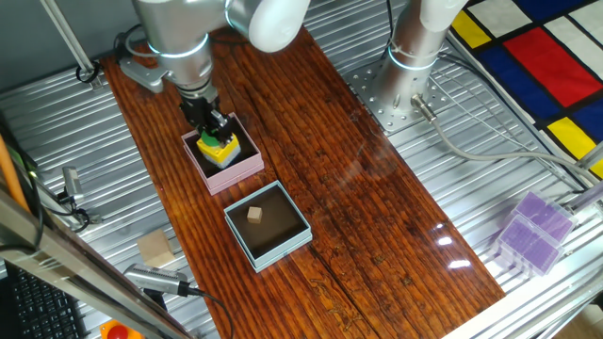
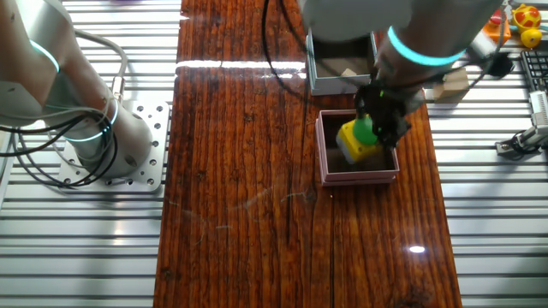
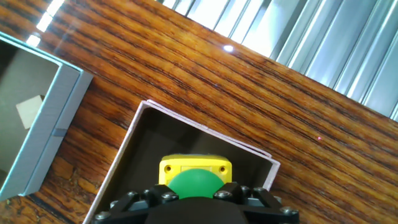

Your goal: Move an object from one box to another

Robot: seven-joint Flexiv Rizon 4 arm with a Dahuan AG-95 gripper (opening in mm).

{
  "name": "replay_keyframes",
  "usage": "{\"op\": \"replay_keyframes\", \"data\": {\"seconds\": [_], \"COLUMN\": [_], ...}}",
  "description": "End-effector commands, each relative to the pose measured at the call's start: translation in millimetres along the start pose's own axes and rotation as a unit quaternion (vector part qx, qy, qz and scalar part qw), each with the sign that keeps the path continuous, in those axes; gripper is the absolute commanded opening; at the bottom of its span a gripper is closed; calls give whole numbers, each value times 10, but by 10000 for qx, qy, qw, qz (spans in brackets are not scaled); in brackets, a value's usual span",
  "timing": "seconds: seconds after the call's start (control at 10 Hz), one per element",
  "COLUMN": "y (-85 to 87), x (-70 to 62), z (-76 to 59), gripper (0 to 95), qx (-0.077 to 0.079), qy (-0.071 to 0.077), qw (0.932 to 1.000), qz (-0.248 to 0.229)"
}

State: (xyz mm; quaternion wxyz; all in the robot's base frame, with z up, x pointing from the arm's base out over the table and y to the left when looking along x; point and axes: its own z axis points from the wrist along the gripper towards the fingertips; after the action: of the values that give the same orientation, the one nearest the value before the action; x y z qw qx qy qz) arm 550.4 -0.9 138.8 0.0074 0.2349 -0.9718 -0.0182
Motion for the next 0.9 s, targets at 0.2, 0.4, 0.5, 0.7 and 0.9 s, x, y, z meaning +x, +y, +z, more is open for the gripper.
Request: {"op": "replay_keyframes", "data": {"seconds": [0.2,0.4,0.5,0.7,0.9], "y": [345,566,687,883,1123], "x": [-105,-165,-208,-302,-429], "z": [-297,-415,-443,-428,-346], "gripper": [0,0,0,0,0], "qx": [96,121,128,134,152], "qy": [143,191,171,143,97], "qw": [9997,9993,9990,9981,9962], "qz": [200,290,401,590,853]}}
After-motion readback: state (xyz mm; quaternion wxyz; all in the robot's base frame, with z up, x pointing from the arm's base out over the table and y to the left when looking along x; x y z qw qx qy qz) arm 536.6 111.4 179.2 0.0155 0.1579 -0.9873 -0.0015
